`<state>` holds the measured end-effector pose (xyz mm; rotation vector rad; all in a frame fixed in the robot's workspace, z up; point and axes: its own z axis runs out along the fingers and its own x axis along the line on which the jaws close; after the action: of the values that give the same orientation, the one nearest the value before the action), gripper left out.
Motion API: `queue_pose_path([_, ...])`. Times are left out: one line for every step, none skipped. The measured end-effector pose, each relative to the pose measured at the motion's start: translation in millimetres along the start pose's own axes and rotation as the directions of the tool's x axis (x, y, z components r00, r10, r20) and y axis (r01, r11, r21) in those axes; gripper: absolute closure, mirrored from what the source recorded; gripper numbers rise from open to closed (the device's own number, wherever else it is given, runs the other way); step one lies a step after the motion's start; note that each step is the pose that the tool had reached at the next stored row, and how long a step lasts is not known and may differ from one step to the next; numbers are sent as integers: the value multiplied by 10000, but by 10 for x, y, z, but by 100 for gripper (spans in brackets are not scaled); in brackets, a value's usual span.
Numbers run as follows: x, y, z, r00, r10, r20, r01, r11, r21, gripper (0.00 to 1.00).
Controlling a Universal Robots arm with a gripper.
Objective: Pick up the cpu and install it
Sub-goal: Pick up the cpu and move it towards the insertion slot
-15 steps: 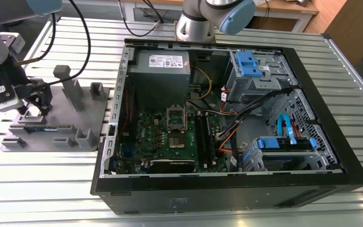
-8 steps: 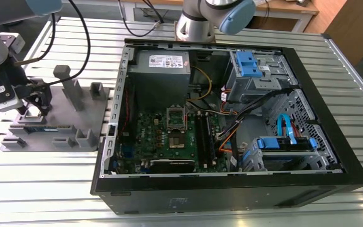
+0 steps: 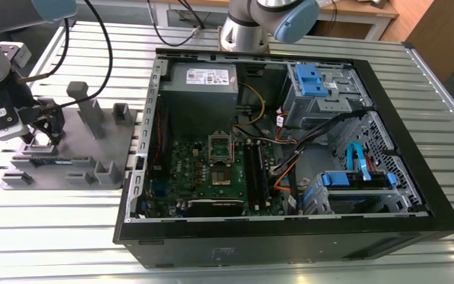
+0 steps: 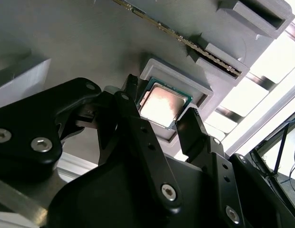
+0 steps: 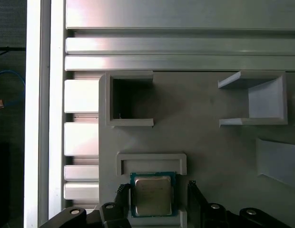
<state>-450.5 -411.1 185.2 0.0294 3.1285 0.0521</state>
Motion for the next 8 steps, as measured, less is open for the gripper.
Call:
queue_pose_path([0, 0, 1, 10000, 0, 0, 0, 10000, 0, 40])
queue_pose_path([0, 0, 2, 10000, 0, -1, 0, 10000, 0, 40])
queue_pose_path([1, 0, 7, 10000, 1, 2, -1, 10000, -1, 40])
queue_pose_path([1, 0, 10, 10000, 1, 3, -1, 10000, -1, 40])
queue_pose_path([1, 0, 11, 10000, 1, 1, -1, 10000, 0, 40])
queue_pose_path([1, 0, 13, 10000, 0, 1, 0, 10000, -1, 40])
queue_pose_path([1, 0, 14, 10000, 1, 1, -1, 10000, 0, 40])
queue_pose_path([1, 0, 14, 10000, 1, 1, -1, 10000, -1, 40])
